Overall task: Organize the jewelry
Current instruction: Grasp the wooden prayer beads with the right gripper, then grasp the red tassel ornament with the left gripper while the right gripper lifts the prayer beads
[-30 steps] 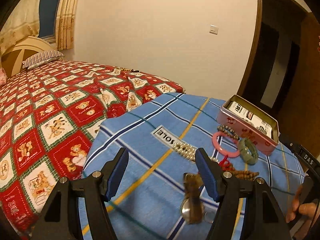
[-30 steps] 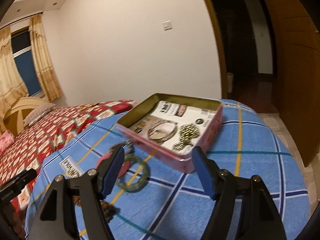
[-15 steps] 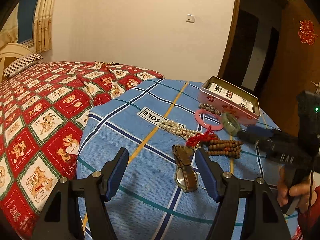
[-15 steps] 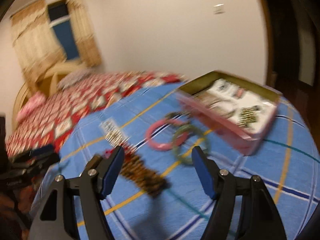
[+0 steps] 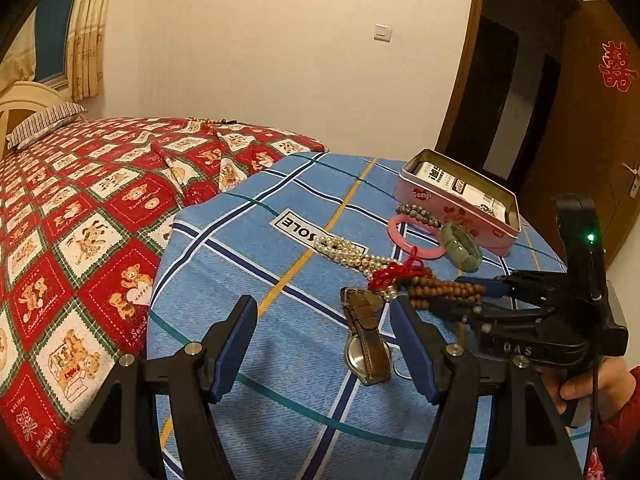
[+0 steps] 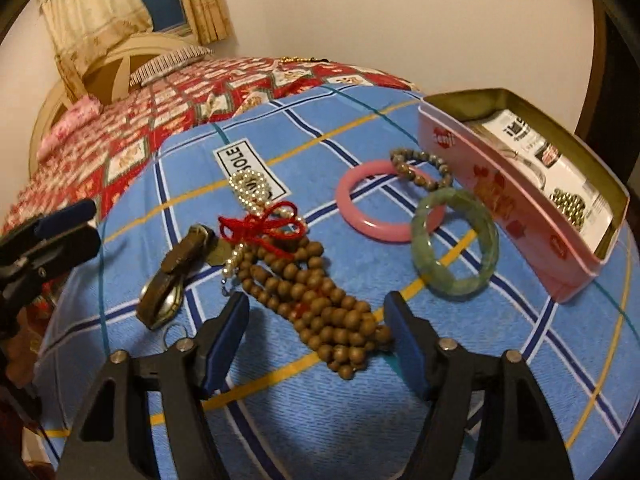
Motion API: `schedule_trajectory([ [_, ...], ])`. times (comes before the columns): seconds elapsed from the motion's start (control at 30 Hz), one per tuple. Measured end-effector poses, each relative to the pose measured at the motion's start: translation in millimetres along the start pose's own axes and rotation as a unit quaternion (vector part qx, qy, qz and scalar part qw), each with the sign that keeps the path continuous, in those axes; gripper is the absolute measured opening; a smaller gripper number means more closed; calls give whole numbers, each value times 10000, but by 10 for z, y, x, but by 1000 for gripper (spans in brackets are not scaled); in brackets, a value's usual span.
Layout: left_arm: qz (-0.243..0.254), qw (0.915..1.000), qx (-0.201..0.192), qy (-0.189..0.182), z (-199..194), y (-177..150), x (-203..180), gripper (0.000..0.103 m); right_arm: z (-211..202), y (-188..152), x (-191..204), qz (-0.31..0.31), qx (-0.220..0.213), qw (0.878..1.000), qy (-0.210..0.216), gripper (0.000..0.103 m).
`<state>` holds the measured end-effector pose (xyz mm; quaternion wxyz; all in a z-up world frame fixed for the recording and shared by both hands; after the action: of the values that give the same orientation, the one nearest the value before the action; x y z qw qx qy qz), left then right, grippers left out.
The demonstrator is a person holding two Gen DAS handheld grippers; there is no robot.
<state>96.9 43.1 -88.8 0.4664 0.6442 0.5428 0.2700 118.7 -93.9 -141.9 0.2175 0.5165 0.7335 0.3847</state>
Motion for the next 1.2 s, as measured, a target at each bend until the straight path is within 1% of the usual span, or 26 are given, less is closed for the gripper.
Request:
schedule_trajectory([
  [0.03,18,10000,-2,-8,-4,2,-9,69,-10,-2,-1,-58,-6,10000,-24,38],
  [0.07,38,10000,-6,-12,-4,6,-14,69,-24,-7,10,-56,-14,10000,42,26],
  [0.1,53,10000,-10,-13,-7,10,-20,69,-30,-4,12,-37,-14,10000,83,26],
  [0.17,84,10000,-15,-24,-1,24,-34,69,-74,-13,-13,-32,-53,10000,19,25],
  [0.27,122,9999,-5,-98,18,35,-75,69,-208,32,-19,102,-294,9995,93,24],
  [0.4,210,9991,33,-372,74,69,-237,69,-539,166,-79,506,-977,9931,395,24],
  [0.43,317,9984,37,-470,105,84,-318,69,-618,205,-122,619,-1169,9904,412,24],
  [0.5,522,9967,65,-624,157,87,-449,69,-681,251,-213,813,-1378,9866,326,24],
  [0.53,640,9955,89,-693,203,86,-523,69,-701,264,-270,931,-1443,9848,262,24],
  [0.67,997,9915,307,-776,421,35,-727,69,-712,319,-451,1318,-1596,9783,88,24],
  [0.8,1244,9862,616,-904,656,-36,-893,68,-742,326,-485,1429,-1647,9759,11,24],
  [0.83,1252,9856,671,-914,695,-48,-911,66,-751,327,-492,1432,-1659,9757,-5,24],
  [0.87,1237,9849,792,-918,748,-78,-916,58,-759,321,-499,1437,-1662,9756,-20,24],
  [0.9,1215,9841,929,-909,790,-113,-908,45,-755,319,-505,1448,-1652,9756,-21,24],
  [0.97,1167,9834,1116,-831,855,-163,-876,31,-742,314,-522,1483,-1629,9754,-26,24],
  [1.0,1127,9832,1201,-781,878,-186,-845,30,-745,309,-529,1500,-1628,9752,-25,24],
  [1.07,1124,9832,1217,-768,887,-194,-829,30,-744,301,-551,1531,-1633,9746,-41,24],
  [1.13,1234,9821,1228,-717,891,-213,-832,29,-735,301,-558,1545,-1619,9746,-51,24],
  [1.17,1322,9817,1222,-615,902,-215,-815,21,-729,300,-557,1542,-1611,9748,-51,24],
  [1.2,1334,9821,1203,-574,902,-206,-804,6,-728,299,-557,1535,-1610,9749,-59,24],
])
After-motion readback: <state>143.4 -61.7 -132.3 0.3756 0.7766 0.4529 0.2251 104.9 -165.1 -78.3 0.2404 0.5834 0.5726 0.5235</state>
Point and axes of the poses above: each gripper's, at about its wrist camera, not at the fingertips, and z roughly the way its jaws point, x to its left, y to its top, the point moved 10 cm from there along z, roughly the way its jaws point, and after that the axes turned 13 degrees about -x, right-handed, at the moved point
